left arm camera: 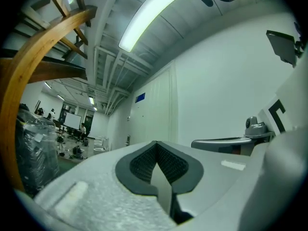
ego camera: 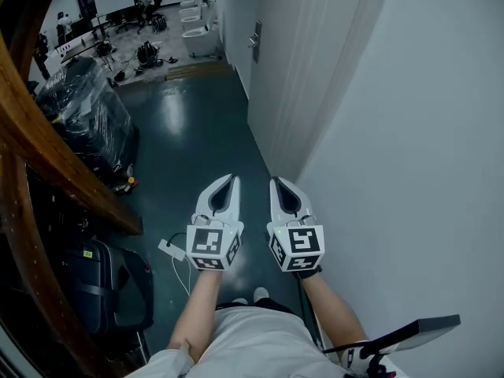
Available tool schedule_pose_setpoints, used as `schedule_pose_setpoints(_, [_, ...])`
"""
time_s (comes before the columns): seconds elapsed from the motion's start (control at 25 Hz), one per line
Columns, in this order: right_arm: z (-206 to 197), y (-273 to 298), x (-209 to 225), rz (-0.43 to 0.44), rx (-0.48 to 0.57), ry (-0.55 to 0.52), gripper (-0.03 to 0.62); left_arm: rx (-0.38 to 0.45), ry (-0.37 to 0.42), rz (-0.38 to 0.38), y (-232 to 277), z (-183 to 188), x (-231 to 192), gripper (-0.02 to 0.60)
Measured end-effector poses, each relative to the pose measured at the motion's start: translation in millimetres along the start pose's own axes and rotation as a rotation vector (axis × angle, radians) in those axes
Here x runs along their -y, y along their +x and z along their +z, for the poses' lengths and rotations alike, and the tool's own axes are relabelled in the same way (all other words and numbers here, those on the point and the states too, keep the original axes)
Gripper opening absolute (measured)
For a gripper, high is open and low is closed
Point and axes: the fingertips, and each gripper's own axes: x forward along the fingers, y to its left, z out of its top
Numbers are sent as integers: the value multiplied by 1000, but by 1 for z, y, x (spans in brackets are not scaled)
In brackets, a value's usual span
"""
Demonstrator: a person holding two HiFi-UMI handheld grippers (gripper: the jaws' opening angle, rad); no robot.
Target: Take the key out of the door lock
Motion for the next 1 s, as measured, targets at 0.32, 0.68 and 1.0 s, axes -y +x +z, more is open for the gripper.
schedule_pose_setpoints(0.32, [4,33,-6,171,33,-2,2,-10,70,155,5,2,-12,0])
schedule_pose_setpoints(0.68, [-8,74,-42,303,30,34,2,-36,119,282,-1,-2,-58,0])
schedule_pose_setpoints(1.0, [-13,139,-63,299,23,-4,2,-6,112,277,30,-8,-118,0])
